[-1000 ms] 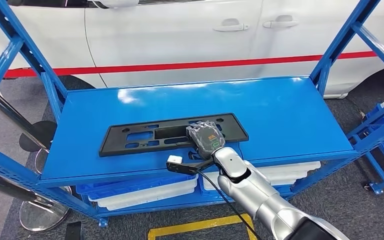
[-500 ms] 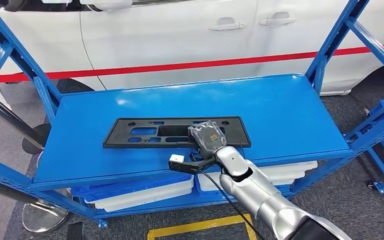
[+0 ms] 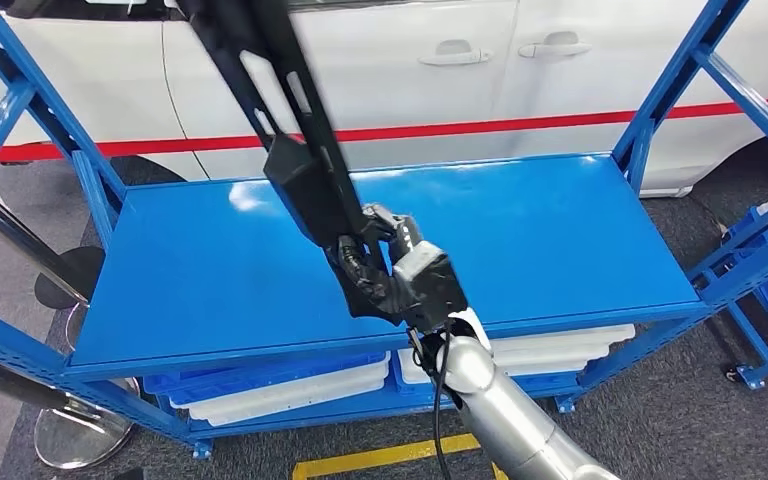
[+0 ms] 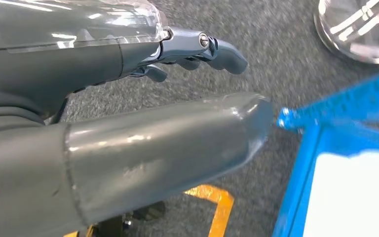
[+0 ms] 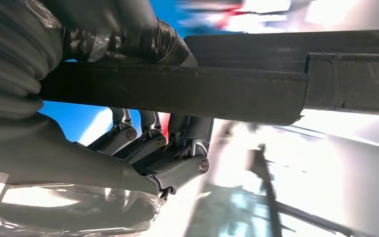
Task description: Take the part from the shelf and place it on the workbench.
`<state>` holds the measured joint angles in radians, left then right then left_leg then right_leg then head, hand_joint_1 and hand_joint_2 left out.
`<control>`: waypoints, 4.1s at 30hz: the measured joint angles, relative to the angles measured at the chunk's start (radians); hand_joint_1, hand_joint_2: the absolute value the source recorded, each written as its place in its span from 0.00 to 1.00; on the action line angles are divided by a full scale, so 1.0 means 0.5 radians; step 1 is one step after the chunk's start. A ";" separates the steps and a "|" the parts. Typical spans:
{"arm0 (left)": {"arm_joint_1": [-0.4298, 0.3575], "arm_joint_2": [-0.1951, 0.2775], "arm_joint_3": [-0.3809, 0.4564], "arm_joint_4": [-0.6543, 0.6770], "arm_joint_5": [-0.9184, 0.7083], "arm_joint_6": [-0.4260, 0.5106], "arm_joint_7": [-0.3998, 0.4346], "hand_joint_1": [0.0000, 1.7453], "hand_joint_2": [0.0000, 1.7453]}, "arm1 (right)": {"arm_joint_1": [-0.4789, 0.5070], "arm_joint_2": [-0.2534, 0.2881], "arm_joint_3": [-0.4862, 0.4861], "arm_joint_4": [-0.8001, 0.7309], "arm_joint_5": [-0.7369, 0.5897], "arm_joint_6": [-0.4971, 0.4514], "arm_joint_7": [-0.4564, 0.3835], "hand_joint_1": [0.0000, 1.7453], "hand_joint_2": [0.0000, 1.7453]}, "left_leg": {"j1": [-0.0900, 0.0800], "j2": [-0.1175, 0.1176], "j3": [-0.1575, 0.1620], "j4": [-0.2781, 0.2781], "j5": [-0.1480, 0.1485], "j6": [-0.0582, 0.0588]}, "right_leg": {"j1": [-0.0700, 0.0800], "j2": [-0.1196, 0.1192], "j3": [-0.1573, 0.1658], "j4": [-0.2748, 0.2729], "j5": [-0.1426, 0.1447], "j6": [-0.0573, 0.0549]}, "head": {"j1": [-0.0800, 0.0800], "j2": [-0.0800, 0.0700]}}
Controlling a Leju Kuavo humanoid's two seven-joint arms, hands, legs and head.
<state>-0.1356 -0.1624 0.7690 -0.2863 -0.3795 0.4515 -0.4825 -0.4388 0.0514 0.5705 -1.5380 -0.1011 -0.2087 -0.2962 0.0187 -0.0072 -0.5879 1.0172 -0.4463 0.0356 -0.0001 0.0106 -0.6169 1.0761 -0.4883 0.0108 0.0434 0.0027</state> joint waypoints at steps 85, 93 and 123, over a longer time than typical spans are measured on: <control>0.264 0.087 -1.095 -0.788 0.423 -0.185 -0.235 0.00 0.00 | 0.849 -0.142 -0.026 -0.396 0.157 0.411 -0.523 1.00 1.00 | -0.013 0.017 0.109 0.202 -0.149 -0.079 | -0.003 -0.035 -0.046 -0.102 0.148 -0.070 | -0.001 0.000; 0.010 0.353 -1.093 -0.269 0.297 -0.301 -0.319 0.00 0.00 | 0.835 -0.184 -0.047 -0.509 0.128 0.445 -0.487 1.00 1.00 | -0.018 0.030 0.168 -0.078 -0.081 0.015 | -0.016 -0.026 -0.150 0.095 -0.010 0.020 | 0.000 0.000; 0.290 0.231 -0.710 -0.320 0.002 -0.506 0.026 0.00 0.00 | 1.350 -0.167 -0.372 -0.649 0.223 0.001 -0.403 1.00 1.00 | 0.013 -0.016 0.162 -0.055 -0.109 -0.013 | -0.020 0.076 -0.055 0.061 -0.017 0.015 | 0.000 0.000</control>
<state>0.0096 -0.0471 0.4142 -0.4464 -0.3785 0.1985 -0.4697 0.2362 -0.0320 0.3844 -1.8626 0.0102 -0.2084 -0.4978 0.0250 -0.0152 -0.5070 0.9895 -0.5008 0.0290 -0.0099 0.0488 -0.6445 1.1064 -0.4967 0.0181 0.0433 0.0027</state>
